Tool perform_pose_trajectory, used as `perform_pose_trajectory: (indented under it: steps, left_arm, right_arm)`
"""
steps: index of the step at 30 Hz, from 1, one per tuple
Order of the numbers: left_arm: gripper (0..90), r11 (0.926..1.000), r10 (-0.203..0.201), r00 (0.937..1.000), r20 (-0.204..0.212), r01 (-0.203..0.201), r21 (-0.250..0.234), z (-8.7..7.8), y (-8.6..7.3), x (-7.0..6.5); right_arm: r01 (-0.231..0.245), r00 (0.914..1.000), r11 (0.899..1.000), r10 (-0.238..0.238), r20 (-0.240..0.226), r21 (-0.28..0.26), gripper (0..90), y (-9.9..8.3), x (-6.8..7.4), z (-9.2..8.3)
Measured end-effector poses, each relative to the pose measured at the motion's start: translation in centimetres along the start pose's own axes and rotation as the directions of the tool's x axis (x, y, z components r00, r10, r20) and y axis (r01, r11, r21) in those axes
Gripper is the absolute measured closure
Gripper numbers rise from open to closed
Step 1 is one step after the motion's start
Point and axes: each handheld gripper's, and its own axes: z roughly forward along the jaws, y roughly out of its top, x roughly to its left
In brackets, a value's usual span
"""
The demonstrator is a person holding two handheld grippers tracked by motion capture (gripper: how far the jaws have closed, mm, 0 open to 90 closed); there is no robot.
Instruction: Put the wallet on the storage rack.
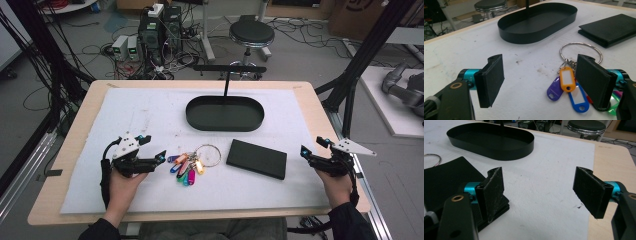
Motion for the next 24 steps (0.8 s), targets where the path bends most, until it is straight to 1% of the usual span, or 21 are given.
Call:
perform_pose_trajectory:
  steps: [2,4,6,11,12,17,18,21,22,23,24]
  left_arm:
    - [23.5,1.0000,-0.005,0.9999,-0.012,0.005,-0.001,-0.2,-0.1,0.2]
    - [23.5,1.0000,-0.007,0.9998,-0.017,0.007,0.001,-0.3,-0.2,0.3]
    - [23.5,0.9998,-0.019,0.9993,-0.034,0.019,0.002,-0.4,-0.3,0.7]
    - [23.5,0.9996,-0.027,0.9989,-0.038,0.027,0.000,-0.1,-0.3,0.9]
    - [23.5,0.9996,-0.029,0.9989,-0.038,0.029,0.001,0.0,-0.3,0.9]
    - [23.5,0.9996,-0.026,0.9991,-0.035,0.026,0.006,0.4,0.0,1.0]
    - [23.5,0.9996,-0.026,0.9990,-0.035,0.026,0.004,0.5,0.0,0.9]
    - [23.5,0.9998,-0.018,0.9988,-0.045,0.019,0.004,0.8,0.2,0.9]
    - [23.5,0.9998,-0.018,0.9988,-0.045,0.019,0.004,0.8,0.2,0.9]
    - [23.5,0.9999,-0.013,0.9987,-0.049,0.013,0.004,0.9,0.3,0.9]
    - [23.5,1.0000,-0.009,0.9983,-0.058,0.009,0.001,1.1,0.3,0.8]
  right_arm:
    - [0.006,1.0000,1.000,-0.007,-0.001,-0.004,25.1,0.1,0.0,0.2]
    - [0.009,0.9999,1.000,-0.009,-0.013,-0.002,25.1,0.1,0.0,0.5]
    - [0.026,0.9995,1.000,-0.026,-0.020,-0.002,25.1,0.1,0.1,0.5]
    - [0.041,0.9983,0.999,-0.042,-0.041,-0.016,25.1,0.1,0.6,0.1]
    - [0.052,0.9976,0.998,-0.053,-0.044,-0.022,25.1,0.1,0.6,0.1]
    - [0.064,0.9959,0.998,-0.066,-0.061,-0.028,25.1,-0.1,0.9,-0.5]
    - [0.065,0.9953,0.998,-0.067,-0.071,-0.026,25.1,-0.1,0.9,-0.6]
    - [0.077,0.9928,0.997,-0.079,-0.090,-0.027,25.1,-0.3,1.0,-0.9]
    - [0.077,0.9928,0.997,-0.079,-0.090,-0.027,25.1,-0.3,1.0,-0.9]
    - [0.082,0.9911,0.996,-0.083,-0.104,-0.016,25.1,-0.4,1.1,-1.0]
    - [0.086,0.9906,0.996,-0.086,-0.106,-0.009,25.2,-0.4,1.2,-1.0]
